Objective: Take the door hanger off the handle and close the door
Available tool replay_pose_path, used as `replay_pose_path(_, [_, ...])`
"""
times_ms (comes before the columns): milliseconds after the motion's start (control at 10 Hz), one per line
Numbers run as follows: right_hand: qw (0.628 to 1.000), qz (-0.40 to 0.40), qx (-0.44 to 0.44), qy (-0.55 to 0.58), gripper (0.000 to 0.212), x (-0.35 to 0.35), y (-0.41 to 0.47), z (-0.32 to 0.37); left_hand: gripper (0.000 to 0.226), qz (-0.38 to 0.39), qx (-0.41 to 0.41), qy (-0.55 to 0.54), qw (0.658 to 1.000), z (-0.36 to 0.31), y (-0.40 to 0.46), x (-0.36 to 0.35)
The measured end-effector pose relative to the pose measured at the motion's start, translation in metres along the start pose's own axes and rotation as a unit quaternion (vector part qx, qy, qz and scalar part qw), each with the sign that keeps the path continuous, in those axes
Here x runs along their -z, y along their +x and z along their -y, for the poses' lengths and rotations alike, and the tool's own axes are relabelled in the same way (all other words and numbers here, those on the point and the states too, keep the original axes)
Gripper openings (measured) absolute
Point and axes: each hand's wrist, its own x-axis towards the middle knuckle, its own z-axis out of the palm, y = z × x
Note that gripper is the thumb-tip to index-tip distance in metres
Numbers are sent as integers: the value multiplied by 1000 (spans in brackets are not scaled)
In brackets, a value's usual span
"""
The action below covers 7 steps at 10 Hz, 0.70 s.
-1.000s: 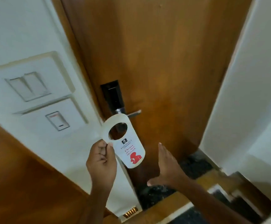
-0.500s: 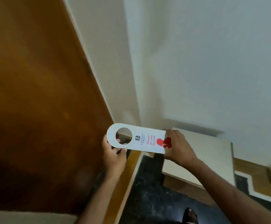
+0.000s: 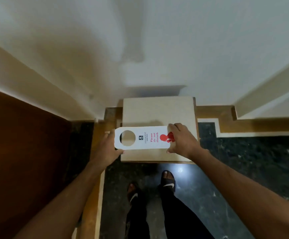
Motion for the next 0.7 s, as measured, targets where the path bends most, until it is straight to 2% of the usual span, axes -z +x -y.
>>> replay_pose_path(100, [997, -13, -56, -56, 99, -51, 38, -47, 96, 50, 5, 11, 999, -5, 53, -67])
replay_pose_path(300, [986, 25, -103, -127, 101, -128, 89, -110, 103, 108, 22, 38, 993, -2, 118, -162])
replay_pose_path(500, [983, 44, -129, -123, 108, -158, 102, -125, 101, 122, 38, 83, 988, 2, 137, -197])
replay_pose_path(600, [986, -13, -155, -56, 122, -125, 118, -112, 119, 136, 51, 99, 984, -21, 155, -161])
replay_pose_path(700, [985, -61, -157, -47, 141, -38, 98, -80, 141, 86, 66, 117, 987, -59, 141, -71])
